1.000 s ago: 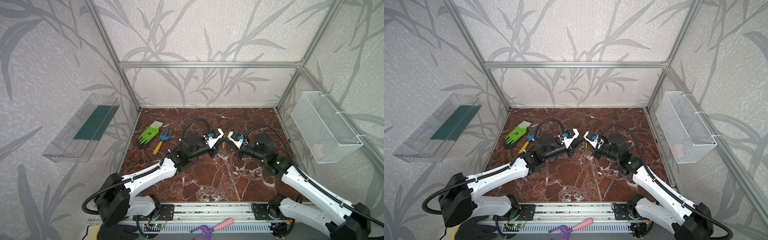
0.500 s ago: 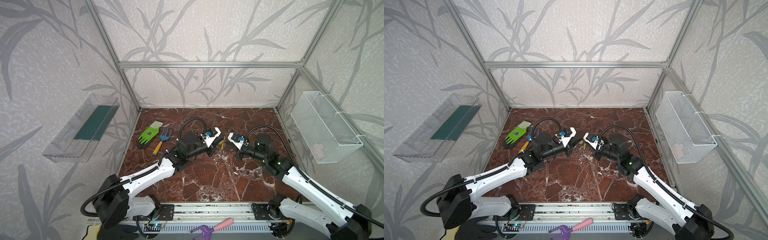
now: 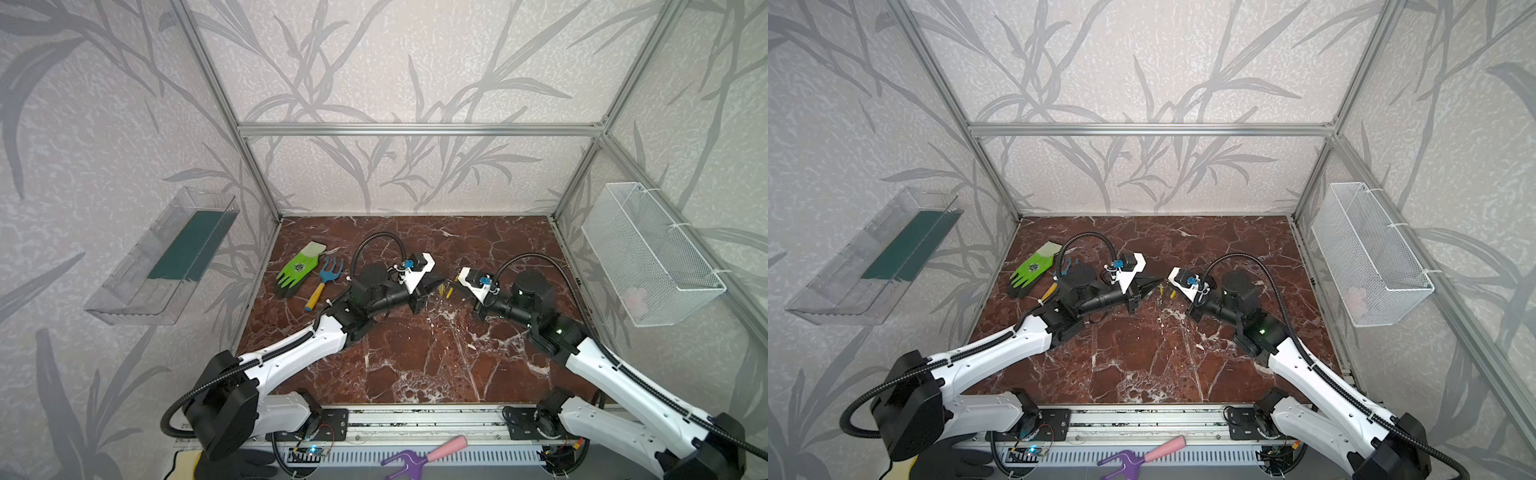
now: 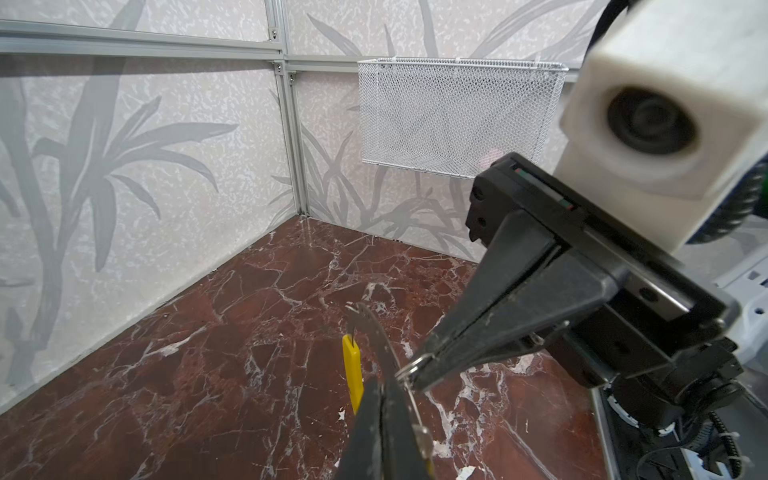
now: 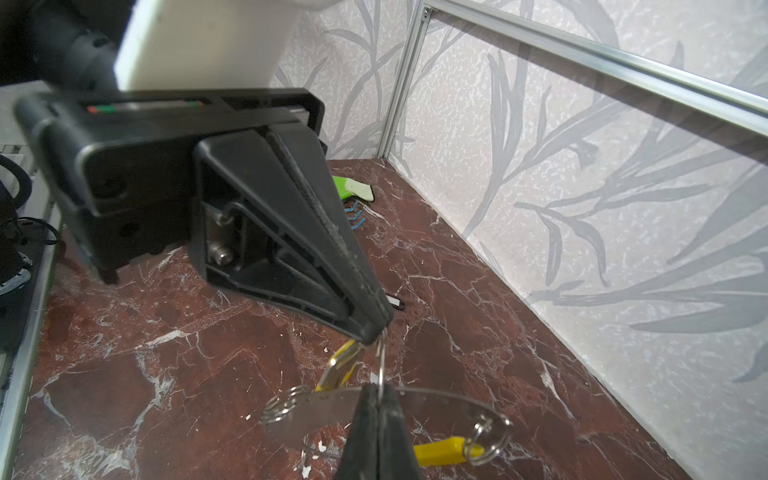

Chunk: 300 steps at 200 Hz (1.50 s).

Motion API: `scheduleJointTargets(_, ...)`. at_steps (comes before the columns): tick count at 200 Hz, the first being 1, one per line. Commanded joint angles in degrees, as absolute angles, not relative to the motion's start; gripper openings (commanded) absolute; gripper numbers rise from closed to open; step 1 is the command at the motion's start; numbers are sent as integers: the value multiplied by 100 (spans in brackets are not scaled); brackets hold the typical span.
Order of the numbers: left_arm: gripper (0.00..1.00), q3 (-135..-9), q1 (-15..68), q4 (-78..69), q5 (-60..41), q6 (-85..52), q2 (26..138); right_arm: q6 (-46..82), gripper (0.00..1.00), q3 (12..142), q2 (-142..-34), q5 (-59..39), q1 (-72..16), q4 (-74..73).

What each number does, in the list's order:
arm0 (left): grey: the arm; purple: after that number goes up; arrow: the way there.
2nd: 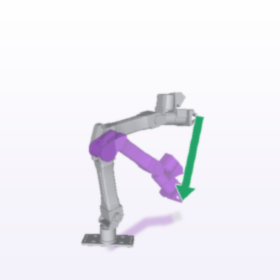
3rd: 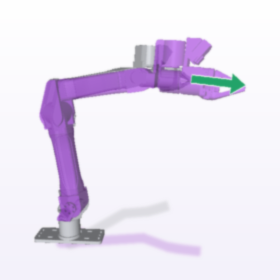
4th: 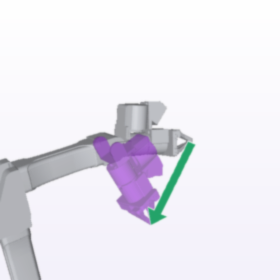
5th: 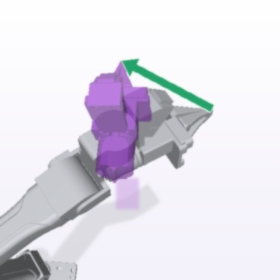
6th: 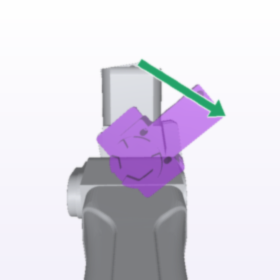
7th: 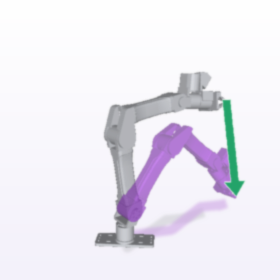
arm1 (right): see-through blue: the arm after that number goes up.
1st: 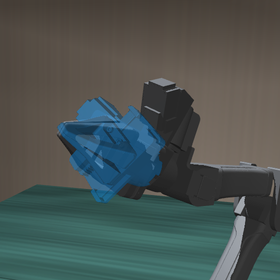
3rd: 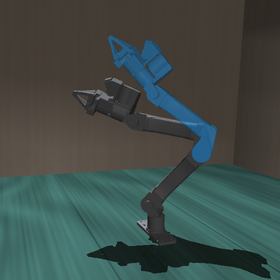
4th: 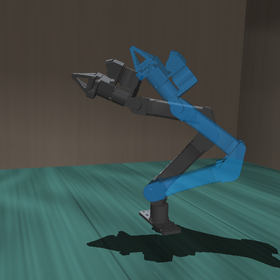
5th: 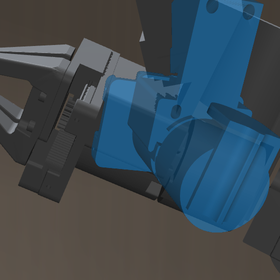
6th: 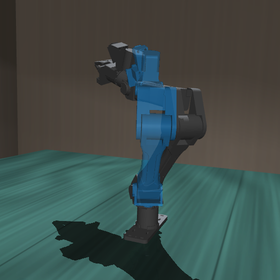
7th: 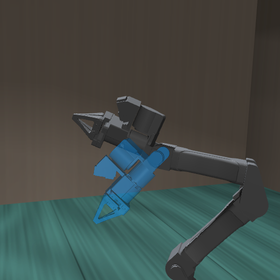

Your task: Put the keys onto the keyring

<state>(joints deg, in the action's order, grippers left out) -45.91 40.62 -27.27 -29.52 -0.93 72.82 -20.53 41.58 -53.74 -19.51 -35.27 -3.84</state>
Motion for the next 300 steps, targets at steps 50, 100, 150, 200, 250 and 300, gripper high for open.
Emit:
scheduleJointTargets(50, 35, -4364, 3702, -2943, -3103, -576, 7187, -1946, 0, 3999, -5297, -2243, -3552, -1151)
scheduleJointTargets(100, 44, -4223, 3589, -2422, -3078, 726, 6473, -1916, 0, 4012, -5494, -2538, -3537, -1310)
scheduleJointTargets(150, 31, -4733, 3582, -1379, -4150, 1685, 6291, -1858, 0, 4077, -5719, -3102, -3525, -1494)
scheduleJointTargets(200, 30, -4887, 3583, -720, -4354, 2120, 6228, -1721, 0, 4067, -5752, -3506, -3524, -1718)
scheduleJointTargets(250, 29, -5008, 3588, -554, -4407, 2255, 6229, -1619, 0, 4033, -5836, -3669, -3525, -1844)
scheduleJointTargets(300, 18, -5078, 3593, -419, -4539, 2351, 6266, -1586, 0, 4040, -5949, -3779, -3576, -1992)
